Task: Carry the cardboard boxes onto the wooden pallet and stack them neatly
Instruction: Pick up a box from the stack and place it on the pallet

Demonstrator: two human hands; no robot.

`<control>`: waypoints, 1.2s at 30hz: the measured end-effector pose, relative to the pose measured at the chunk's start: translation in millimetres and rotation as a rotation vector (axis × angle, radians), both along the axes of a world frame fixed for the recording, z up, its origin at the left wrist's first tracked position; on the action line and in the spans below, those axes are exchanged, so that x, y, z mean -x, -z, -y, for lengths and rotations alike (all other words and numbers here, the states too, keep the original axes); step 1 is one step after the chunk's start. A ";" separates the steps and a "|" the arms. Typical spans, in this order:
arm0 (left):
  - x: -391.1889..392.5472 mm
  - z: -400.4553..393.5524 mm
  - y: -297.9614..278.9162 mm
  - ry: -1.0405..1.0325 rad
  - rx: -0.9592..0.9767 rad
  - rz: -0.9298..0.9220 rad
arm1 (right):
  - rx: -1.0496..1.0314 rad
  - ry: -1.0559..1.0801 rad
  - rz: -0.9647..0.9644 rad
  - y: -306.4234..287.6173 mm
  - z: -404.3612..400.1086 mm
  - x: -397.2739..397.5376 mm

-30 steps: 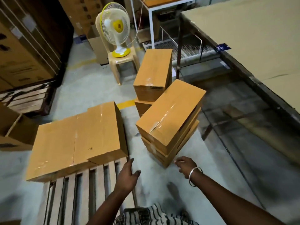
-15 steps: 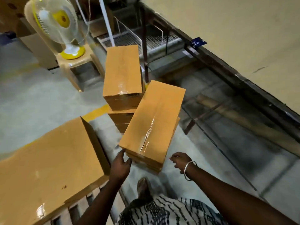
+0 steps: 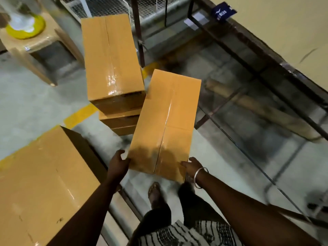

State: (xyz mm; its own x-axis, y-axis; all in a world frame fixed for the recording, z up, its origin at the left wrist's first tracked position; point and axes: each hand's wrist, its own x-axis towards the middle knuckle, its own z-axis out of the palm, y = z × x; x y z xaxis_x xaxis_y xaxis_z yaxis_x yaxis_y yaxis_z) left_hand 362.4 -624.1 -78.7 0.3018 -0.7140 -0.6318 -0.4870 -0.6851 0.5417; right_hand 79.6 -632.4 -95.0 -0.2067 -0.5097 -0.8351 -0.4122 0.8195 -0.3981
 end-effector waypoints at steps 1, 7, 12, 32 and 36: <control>0.6 2.9 6.0 -0.053 -0.037 -0.019 | -0.023 0.033 0.016 9.0 2.8 -1.0; -7.2 8.2 54.2 -0.146 -0.177 -0.275 | -0.065 0.216 0.142 36.7 6.1 -2.7; 6.6 14.3 25.6 -0.180 -0.155 -0.337 | -0.033 0.289 0.156 21.2 2.3 13.1; 54.8 -30.7 -84.4 -0.107 0.004 -0.458 | 0.168 0.352 0.213 -89.6 -70.9 88.5; 80.7 -56.3 -102.1 -0.094 0.072 -0.442 | 0.122 0.354 0.333 -118.3 -89.1 100.6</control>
